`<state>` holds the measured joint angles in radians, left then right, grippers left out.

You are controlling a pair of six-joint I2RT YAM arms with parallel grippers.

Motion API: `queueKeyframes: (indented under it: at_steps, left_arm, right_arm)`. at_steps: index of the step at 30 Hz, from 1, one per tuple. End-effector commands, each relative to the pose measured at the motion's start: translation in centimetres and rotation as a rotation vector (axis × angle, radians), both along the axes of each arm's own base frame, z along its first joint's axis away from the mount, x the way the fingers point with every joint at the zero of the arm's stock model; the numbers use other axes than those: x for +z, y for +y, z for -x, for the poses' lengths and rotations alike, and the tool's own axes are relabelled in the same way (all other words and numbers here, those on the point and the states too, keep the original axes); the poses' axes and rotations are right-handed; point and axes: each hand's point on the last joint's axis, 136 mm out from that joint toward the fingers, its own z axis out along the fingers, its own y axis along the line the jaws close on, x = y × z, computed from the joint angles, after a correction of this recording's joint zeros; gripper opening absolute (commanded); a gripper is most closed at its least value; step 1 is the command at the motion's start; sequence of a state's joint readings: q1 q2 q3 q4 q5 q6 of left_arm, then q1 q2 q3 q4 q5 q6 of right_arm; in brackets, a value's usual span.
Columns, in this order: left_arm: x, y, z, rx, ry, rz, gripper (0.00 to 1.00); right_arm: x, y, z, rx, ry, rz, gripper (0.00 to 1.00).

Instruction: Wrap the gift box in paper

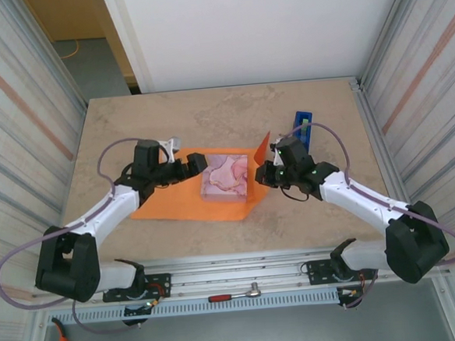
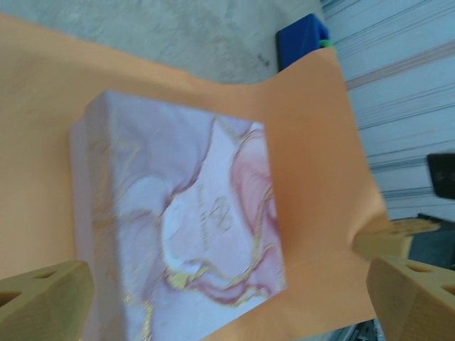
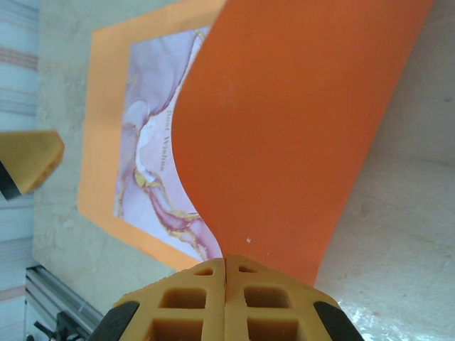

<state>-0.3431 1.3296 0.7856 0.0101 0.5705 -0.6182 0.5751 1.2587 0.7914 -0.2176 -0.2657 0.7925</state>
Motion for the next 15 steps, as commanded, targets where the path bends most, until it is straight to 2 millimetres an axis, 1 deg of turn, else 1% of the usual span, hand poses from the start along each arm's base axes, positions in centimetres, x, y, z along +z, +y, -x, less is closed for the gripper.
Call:
queueKeyframes:
  at_steps: [1,4,7,11,15]
  left_arm:
    - [2.7,-2.4,-0.5,-0.076,-0.023,0.049,0.99]
    - [3.4,-4.5,-1.0,-0.124,-0.025,0.043,0.99]
    - [3.4,-6.5,-1.5,-0.164,-0.011,0.023,0.99]
    - [2.9,-8.9,-2.0,-0.214,0.008,-0.016,0.99]
    - [2.1,-10.7,-2.3,-0.253,0.021,-0.045,0.97]
  right_arm:
    - [1.1,1.5,0.1,0.070,-0.035,-0.021,0.00]
    - [1.3,2.3,0.4,0.103,-0.045,-0.030,0.00]
    - [1.5,2.9,0.7,0.128,-0.052,-0.032,0.00]
    - [1.5,3.3,0.9,0.144,-0.054,-0.028,0.00]
    - [1.4,3.6,0.9,0.152,-0.055,-0.028,0.00]
